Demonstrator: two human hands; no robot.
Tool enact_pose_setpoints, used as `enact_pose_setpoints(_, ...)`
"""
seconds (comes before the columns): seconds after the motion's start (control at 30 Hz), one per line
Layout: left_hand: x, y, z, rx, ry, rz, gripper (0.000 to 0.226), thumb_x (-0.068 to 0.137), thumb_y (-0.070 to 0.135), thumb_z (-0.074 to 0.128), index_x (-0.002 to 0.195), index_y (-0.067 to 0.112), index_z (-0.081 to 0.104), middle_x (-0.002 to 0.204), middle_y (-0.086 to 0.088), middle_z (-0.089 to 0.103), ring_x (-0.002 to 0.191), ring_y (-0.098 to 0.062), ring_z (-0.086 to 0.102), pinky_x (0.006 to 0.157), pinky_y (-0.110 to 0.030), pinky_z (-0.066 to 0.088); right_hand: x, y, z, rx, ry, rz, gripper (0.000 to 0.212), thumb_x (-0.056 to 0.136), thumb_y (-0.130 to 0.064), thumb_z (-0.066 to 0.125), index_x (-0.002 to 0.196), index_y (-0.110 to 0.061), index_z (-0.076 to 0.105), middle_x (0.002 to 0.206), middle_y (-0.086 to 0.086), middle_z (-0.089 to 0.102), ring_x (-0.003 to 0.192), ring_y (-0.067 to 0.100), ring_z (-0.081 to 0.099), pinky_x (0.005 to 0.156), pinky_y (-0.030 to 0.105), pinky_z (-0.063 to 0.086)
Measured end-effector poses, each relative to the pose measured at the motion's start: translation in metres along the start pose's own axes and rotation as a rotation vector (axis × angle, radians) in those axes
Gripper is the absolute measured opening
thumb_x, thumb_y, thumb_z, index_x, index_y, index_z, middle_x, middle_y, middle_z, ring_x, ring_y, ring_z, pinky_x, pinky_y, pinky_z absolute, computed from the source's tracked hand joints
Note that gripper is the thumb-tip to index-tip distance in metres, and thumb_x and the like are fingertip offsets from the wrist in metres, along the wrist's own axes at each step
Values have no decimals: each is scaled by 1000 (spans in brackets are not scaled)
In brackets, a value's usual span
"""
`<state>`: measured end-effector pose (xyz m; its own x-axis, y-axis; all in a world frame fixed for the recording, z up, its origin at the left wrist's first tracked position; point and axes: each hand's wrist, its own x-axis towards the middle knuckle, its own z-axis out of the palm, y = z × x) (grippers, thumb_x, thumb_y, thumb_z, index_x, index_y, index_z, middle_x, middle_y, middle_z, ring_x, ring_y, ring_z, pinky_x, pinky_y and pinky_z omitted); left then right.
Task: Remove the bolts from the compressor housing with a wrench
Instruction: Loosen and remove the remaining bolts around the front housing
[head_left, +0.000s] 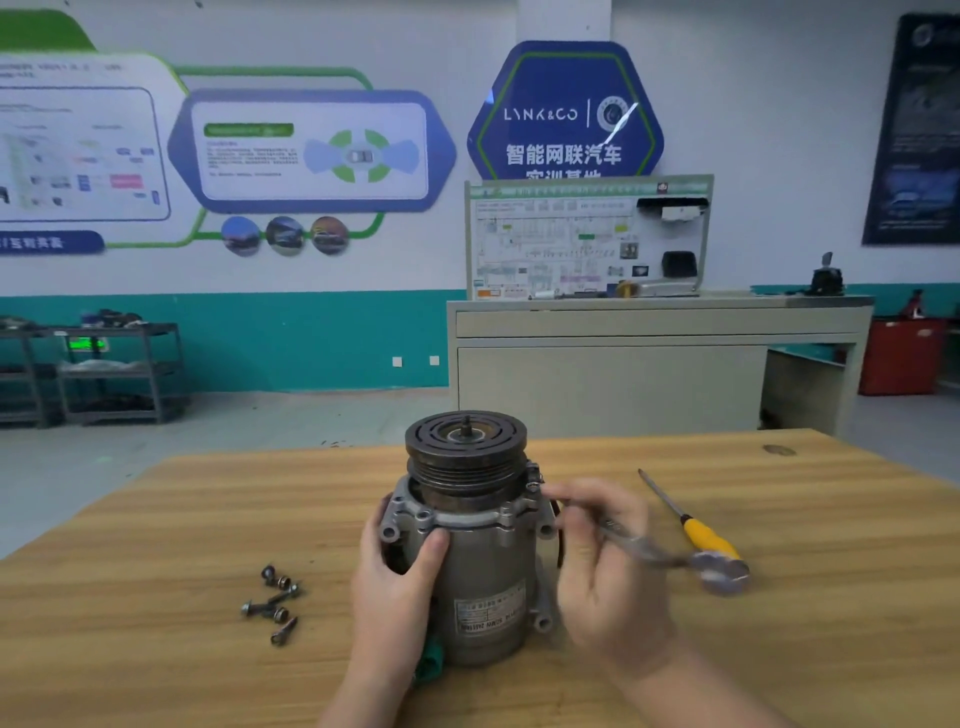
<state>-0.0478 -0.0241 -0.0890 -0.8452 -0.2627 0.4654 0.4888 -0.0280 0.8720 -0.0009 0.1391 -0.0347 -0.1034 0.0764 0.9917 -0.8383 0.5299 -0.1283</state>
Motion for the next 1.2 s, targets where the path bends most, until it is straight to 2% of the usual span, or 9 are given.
enact_pose_setpoints(0.13, -2, 2, 0, 13, 26, -18, 73, 68, 58, 76, 130, 32, 47, 117, 26, 57, 100, 23, 51, 74, -3, 41, 9, 6, 12, 388, 356, 452, 17, 99, -21, 32, 93, -35, 40, 72, 0, 63, 46, 14, 49, 47, 19, 41)
enact_pose_setpoints(0.2, -3, 2, 0, 20, 36, -18, 71, 64, 60, 68, 127, 36, 46, 116, 26, 56, 99, 24, 51, 71, 0, 42, 25, 24, 15, 496, 470, 760, 18, 99, -15, 31, 89, -27, 39, 60, 1, 59, 37, 14, 41, 39, 19, 34)
enact_pose_setpoints(0.3, -5, 3, 0, 7, 31, -24, 76, 60, 60, 62, 129, 31, 50, 116, 21, 60, 99, 20, 54, 73, -5, 44, 50, 56, 21, 682, 391, 1313, 17, 102, -13, 33, 87, -13, 43, 53, 6, 50, 29, 12, 34, 33, 15, 23)
enact_pose_setpoints(0.4, -5, 3, 0, 18, 43, -26, 63, 66, 66, 71, 119, 33, 59, 108, 22, 67, 98, 16, 57, 77, -12, 42, 61, 65, 17, 942, 203, 1495, 25, 103, -21, 35, 84, -11, 48, 52, 4, 52, 31, 11, 39, 31, 15, 26)
enact_pose_setpoints(0.57, -5, -2, 3, 59, 86, -12, 64, 59, 66, 60, 115, 34, 63, 109, 20, 68, 104, 7, 59, 80, -8, 45, 59, 50, -7, 938, 265, 1136, 21, 104, -15, 32, 90, -11, 47, 62, 7, 66, 49, 17, 62, 45, 22, 50)
enact_pose_setpoints(0.7, -8, -5, 4, 117, 82, -11, 78, 59, 72, 60, 125, 32, 59, 121, 8, 62, 115, -11, 56, 101, -41, 46, 40, 30, -11, 546, 209, 748, 18, 104, -15, 35, 90, -19, 46, 72, 5, 69, 52, 20, 64, 48, 27, 52)
enact_pose_setpoints(0.93, -8, 0, 5, 125, 81, -32, 93, 55, 75, 60, 134, 26, 52, 127, 4, 59, 120, -14, 53, 104, -47, 43, 27, 17, -6, 329, 53, 416, 9, 94, -53, 46, 89, -48, 52, 84, -1, 69, 59, 17, 67, 58, 30, 56)
enact_pose_setpoints(1.07, -9, 2, 6, 125, 92, -27, 98, 55, 74, 60, 139, 24, 47, 132, 3, 56, 123, -16, 51, 106, -46, 42, 19, 16, -7, 94, -100, 60, 18, 101, -37, 41, 100, -23, 52, 75, 0, 62, 64, 7, 64, 57, 24, 55)
enact_pose_setpoints(1.2, -9, 2, 6, 125, 89, -20, 92, 57, 70, 61, 136, 26, 48, 130, 3, 58, 120, -14, 54, 103, -40, 44, 15, 12, 5, -76, -204, -263, 12, 98, -22, 50, 98, -10, 52, 81, 9, 61, 64, 17, 59, 57, 25, 51)
